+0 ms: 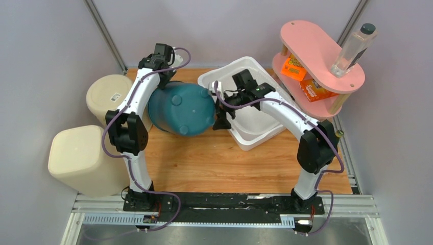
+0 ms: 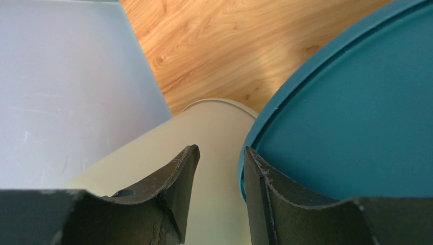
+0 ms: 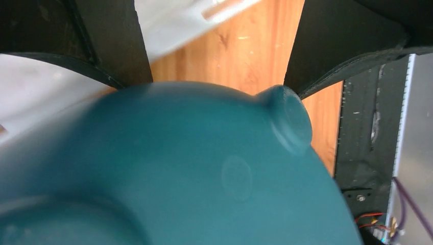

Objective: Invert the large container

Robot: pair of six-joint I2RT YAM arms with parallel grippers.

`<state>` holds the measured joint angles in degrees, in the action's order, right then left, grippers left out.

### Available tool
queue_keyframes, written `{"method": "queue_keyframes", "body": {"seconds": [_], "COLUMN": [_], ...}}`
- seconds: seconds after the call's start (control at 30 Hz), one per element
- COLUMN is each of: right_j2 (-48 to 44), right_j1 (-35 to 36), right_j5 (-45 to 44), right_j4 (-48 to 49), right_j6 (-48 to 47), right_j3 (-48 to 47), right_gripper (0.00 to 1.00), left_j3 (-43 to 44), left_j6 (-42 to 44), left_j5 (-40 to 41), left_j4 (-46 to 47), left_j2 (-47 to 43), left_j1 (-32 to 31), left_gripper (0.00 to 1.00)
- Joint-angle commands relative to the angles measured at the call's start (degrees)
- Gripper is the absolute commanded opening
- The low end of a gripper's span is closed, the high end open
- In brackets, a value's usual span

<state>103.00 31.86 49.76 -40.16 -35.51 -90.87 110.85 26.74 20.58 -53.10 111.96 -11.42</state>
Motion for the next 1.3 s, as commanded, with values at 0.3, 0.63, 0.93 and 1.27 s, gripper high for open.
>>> {"method": "queue_keyframes", "body": {"seconds": [0.3,0.63,0.93,1.27], "right_j2": [-6.2,-7.3,-11.8,-13.2], "right_j1": [1.7,1.6,2.9,3.8], "right_j5": [-6.5,-7.0,-9.1,-9.6], "right_j4": [14.7,16.4,15.7,10.1], "right_j6": [21.5,19.9,16.6,12.7], "right_j3": [-1.8,-2.2,4.8,6.8], "right_gripper": [1.0,1.0,0.93,0.7], "left_j3": [6.1,13.8,4.9,-20.6], "left_j6": [-7.2,-7.9,-10.5,-12.1], "left_j5": [-5.8,-4.2,-21.0,-41.8], "left_j4": [-4.2,-3.6,-6.3,-9.5], "left_j2": [0.9,-1.5,-19.6,-42.6], "left_j1": [-1.2,-1.2,-1.2,-1.2], "left_gripper": [0.58,0.63,0.64,0.67]}}
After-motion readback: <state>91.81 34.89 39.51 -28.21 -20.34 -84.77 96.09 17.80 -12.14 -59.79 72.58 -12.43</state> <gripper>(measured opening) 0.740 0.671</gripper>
